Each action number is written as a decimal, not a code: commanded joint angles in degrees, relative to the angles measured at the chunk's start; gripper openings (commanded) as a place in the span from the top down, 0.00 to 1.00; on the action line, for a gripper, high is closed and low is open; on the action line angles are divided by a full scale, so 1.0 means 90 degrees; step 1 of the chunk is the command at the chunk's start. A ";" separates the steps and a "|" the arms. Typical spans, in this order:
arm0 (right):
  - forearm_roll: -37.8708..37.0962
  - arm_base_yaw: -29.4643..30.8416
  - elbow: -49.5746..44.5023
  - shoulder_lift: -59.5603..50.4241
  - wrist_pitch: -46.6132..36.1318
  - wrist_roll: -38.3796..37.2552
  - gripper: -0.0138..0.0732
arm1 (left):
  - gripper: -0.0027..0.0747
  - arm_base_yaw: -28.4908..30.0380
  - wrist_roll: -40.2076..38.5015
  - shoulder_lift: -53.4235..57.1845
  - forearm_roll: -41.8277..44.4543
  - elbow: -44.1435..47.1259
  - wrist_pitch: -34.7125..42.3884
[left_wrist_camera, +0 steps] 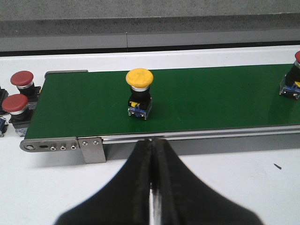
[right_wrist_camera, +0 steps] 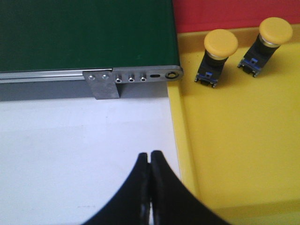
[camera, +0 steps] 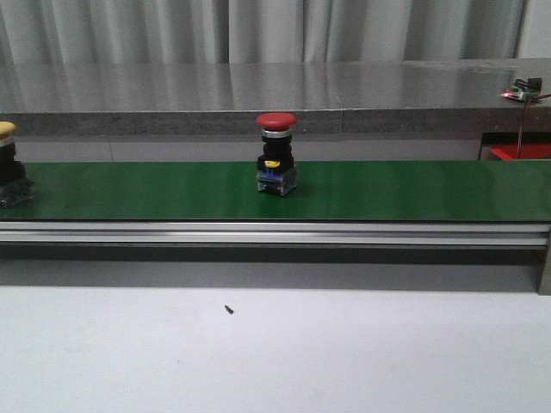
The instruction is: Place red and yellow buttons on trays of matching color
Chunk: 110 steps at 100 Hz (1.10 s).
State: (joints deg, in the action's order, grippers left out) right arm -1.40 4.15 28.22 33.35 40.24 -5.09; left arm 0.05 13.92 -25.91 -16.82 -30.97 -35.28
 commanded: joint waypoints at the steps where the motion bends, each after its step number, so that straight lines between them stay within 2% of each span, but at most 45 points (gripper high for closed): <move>1: -0.0008 0.0015 0.0318 0.0081 -0.0405 0.0046 0.92 | 0.99 -0.0045 0.0013 0.0016 -0.0023 -0.0164 0.0413; 21: -0.0082 0.0015 0.1351 0.0828 0.0101 0.0138 0.92 | 0.99 -0.0045 0.0013 0.0016 -0.0038 -0.0164 0.0427; 38: 0.0312 0.0015 0.2296 0.1774 0.0489 0.0182 0.88 | 0.99 -0.0045 0.0013 0.0016 -0.0038 -0.0164 0.0427; 48: 0.0492 -0.0059 0.2711 0.2338 0.0646 0.0212 0.73 | 0.99 -0.0045 0.0013 0.0016 -0.0038 -0.0164 0.0427; 59: 0.0508 -0.0290 0.3097 0.2918 0.0842 0.0218 0.45 | 0.99 -0.0045 0.0013 0.0016 -0.0038 -0.0164 0.0427; 65: 0.0508 -0.0456 0.3261 0.3212 0.0880 0.0218 0.34 | 0.99 -0.0045 0.0013 0.0016 -0.0038 -0.0164 0.0427; 72: 0.0508 -0.0647 0.3450 0.3515 0.0899 0.0218 0.25 | 0.99 -0.0045 0.0013 0.0016 -0.0038 -0.0164 0.0427; 95: 0.0572 -0.1188 0.4217 0.4475 0.1116 0.0081 0.23 | 0.99 -0.0045 0.0013 0.0016 -0.0038 -0.0164 0.0427; 110: 0.0816 -0.1453 0.5025 0.5163 0.1692 -0.0164 0.23 | 0.99 -0.0045 0.0013 0.0016 -0.0038 -0.0164 0.0427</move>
State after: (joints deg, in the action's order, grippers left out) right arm 4.69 -7.70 68.04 78.19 54.28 -5.42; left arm 0.05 13.92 -25.54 -16.52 -30.84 -35.28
